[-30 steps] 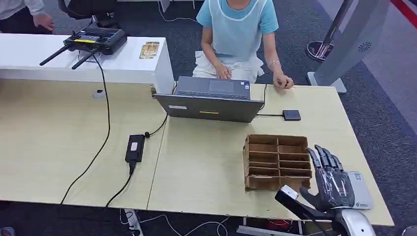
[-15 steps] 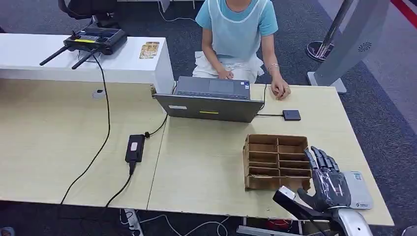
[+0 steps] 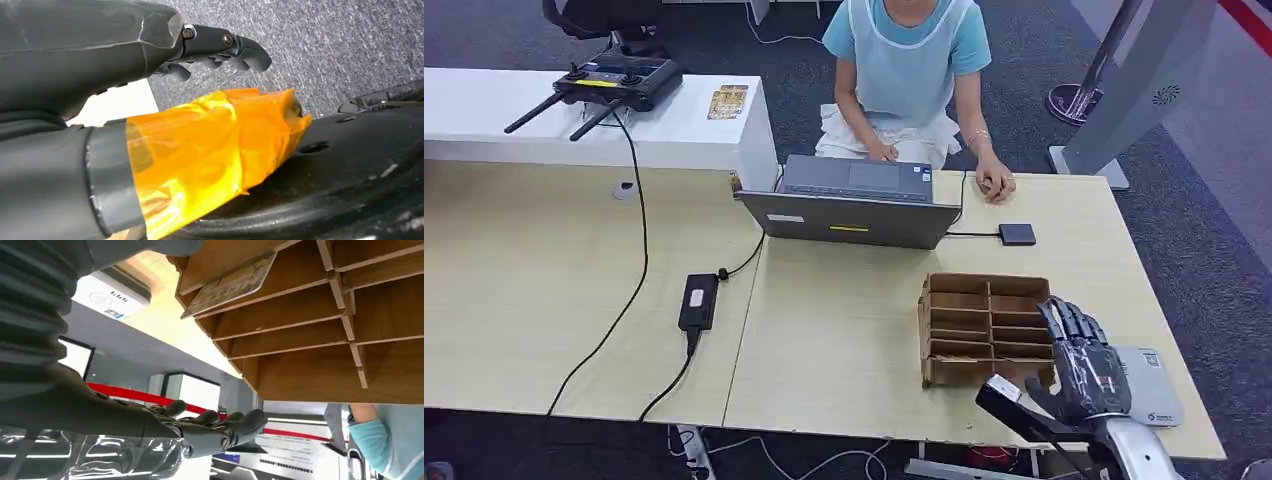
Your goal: Pass the card to the sensor for recognition and then transmit it.
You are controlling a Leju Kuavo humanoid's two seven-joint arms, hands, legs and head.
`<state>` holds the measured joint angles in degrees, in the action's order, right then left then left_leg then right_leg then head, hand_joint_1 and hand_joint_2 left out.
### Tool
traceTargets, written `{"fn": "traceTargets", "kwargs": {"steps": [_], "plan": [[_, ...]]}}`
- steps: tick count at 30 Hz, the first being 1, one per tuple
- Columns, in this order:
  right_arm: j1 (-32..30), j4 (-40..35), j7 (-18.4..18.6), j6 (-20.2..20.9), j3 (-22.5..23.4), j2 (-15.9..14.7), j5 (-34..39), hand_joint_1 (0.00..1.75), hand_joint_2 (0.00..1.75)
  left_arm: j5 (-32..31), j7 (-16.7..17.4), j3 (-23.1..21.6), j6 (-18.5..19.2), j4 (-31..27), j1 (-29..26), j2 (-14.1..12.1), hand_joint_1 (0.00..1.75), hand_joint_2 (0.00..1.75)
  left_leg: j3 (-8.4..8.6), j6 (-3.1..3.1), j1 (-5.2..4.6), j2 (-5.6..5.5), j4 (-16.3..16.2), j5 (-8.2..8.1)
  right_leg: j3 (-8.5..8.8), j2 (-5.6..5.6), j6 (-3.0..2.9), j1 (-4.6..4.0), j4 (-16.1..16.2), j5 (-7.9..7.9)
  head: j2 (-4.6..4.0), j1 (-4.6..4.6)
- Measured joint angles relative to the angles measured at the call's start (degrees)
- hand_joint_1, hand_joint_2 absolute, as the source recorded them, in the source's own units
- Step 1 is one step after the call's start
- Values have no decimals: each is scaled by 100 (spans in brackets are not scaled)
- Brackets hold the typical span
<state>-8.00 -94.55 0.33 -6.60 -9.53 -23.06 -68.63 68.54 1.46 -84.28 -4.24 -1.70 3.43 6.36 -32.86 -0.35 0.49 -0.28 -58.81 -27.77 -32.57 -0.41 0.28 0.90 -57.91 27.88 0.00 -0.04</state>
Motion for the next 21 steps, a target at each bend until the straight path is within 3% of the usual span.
{"fn": "traceTargets", "kwargs": {"steps": [1,5,7,8,13,21], "plan": [[3,15,0,0,-4,0,-11,42,175,0,0,-2,0,0,0,0,0,0,0,0,0,0,0,0,0,0,0,0,0,0,2,0],[34,66,-20,18,-31,0,-13,58,175,0,0,-11,2,0,0,-2,0,0,0,0,0,0,0,0,0,0,0,0,0,0,2,0],[56,94,-22,37,-48,0,-13,110,175,0,0,-15,2,0,0,-4,0,0,0,0,0,0,0,0,0,0,0,0,0,0,2,0],[66,109,-22,42,-57,0,-13,127,175,0,0,-20,2,0,0,-4,0,0,0,0,0,0,0,0,0,0,0,0,0,0,0,0],[94,201,-22,44,-76,0,-7,143,175,0,0,-52,2,0,0,-4,0,0,0,0,0,0,0,0,0,0,0,0,0,0,2,0],[102,275,-22,66,-77,0,0,147,175,4,0,-68,2,0,0,-7,0,0,0,0,0,0,0,0,0,0,0,0,0,0,0,0]]}}
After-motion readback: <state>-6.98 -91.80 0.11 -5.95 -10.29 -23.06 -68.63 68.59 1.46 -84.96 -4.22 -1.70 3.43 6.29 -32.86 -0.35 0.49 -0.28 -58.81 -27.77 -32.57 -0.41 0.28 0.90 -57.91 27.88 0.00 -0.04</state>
